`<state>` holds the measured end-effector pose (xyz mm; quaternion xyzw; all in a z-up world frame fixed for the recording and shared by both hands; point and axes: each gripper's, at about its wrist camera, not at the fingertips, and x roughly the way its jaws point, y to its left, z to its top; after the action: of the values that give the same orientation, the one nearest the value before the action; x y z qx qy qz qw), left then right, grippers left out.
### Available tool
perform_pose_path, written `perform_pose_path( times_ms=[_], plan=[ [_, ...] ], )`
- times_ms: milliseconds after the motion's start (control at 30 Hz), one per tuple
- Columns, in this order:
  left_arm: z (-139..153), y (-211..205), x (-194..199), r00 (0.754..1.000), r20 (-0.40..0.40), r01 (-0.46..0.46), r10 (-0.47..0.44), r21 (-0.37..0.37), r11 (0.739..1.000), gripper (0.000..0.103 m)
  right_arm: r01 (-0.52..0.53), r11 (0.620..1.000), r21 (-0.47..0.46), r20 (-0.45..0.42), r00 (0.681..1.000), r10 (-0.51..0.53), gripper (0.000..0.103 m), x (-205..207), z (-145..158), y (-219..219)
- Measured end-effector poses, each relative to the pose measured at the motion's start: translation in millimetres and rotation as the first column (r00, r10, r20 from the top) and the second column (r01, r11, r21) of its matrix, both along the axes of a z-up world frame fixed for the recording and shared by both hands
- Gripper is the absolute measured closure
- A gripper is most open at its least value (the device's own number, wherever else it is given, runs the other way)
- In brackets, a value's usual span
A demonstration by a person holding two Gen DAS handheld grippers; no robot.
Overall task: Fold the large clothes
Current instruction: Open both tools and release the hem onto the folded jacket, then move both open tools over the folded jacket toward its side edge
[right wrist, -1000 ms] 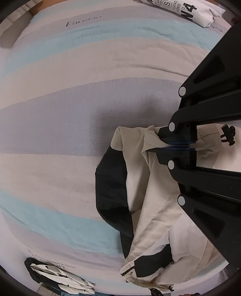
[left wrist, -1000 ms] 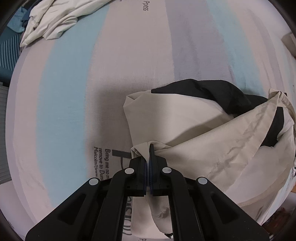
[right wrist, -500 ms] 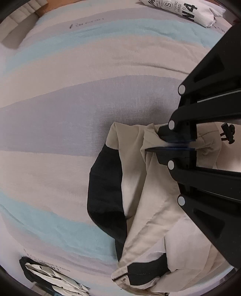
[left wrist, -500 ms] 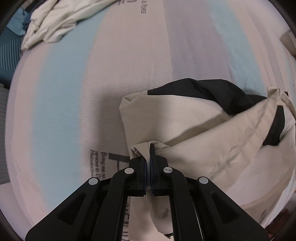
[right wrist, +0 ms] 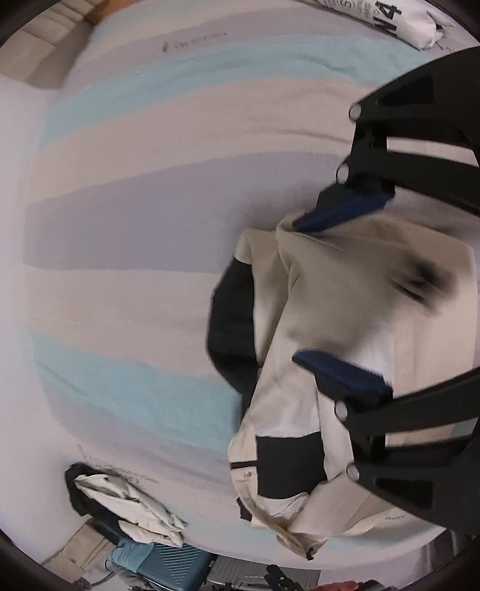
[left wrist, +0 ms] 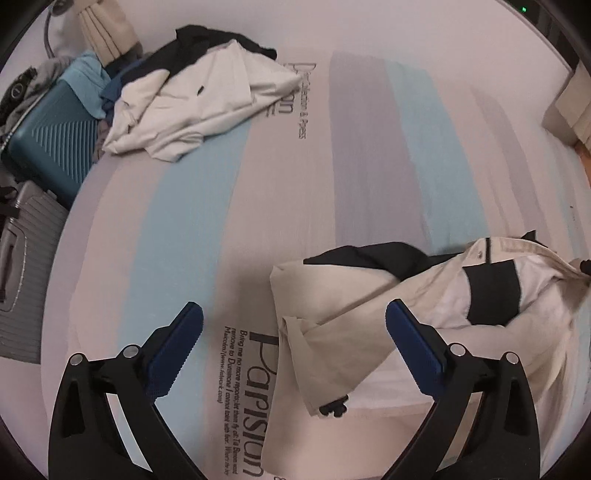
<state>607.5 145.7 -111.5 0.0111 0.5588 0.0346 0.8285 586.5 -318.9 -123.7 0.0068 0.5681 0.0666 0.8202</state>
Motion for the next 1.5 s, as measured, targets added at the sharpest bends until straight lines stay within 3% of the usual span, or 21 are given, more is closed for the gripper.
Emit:
perform_pose_path(
  times_ms=[133,267,433,633,933,1133,1333,1500],
  plan=[
    [10.8,-11.4,-14.4,1.000,0.009,0.020,-0.020,0.016,1.000,0.006,0.011,1.000,-0.015,0.085,0.996,-0.010,0.026,-24.9,26.1,-6.1],
    [7.6,-25.2,-46.9,1.000,-0.010,0.018,-0.018,-0.016,1.000,0.006,-0.018,0.999,-0.047,0.089,0.996,0.022,0.026,-55.1,30.2,-1.4],
    [-17.6,-43.2,-89.5,0.998,-0.046,0.031,-0.032,-0.025,0.999,0.006,-0.105,0.989,-0.108,0.033,0.993,0.109,0.026,-98.5,-3.7,25.0],
    [-65.8,-49.6,-112.2,0.995,-0.104,0.002,-0.008,-0.050,0.999,0.006,-0.092,0.992,-0.088,-0.017,0.996,0.090,0.026,-111.0,-40.6,42.3],
    [-91.9,-46.9,-58.4,0.997,-0.073,-0.039,0.036,-0.040,0.998,0.006,-0.024,0.995,-0.093,0.002,1.000,0.024,0.026,-69.5,-61.0,55.0],
    [-75.6,-33.7,-11.6,0.997,-0.017,-0.073,0.072,-0.034,0.997,0.006,-0.012,0.993,-0.119,0.046,0.999,0.018,0.026,-35.9,-47.2,64.8],
    [-78.3,-10.2,45.8,0.993,-0.039,-0.110,0.110,0.003,0.994,0.006,-0.003,0.989,-0.148,0.042,0.999,0.009,0.026,19.5,-42.2,78.4],
    [-72.6,1.7,50.0,0.994,-0.035,-0.104,0.104,0.003,0.995,0.006,-0.015,0.993,-0.114,0.046,0.999,0.021,0.026,26.1,-36.1,97.7]
  ],
)
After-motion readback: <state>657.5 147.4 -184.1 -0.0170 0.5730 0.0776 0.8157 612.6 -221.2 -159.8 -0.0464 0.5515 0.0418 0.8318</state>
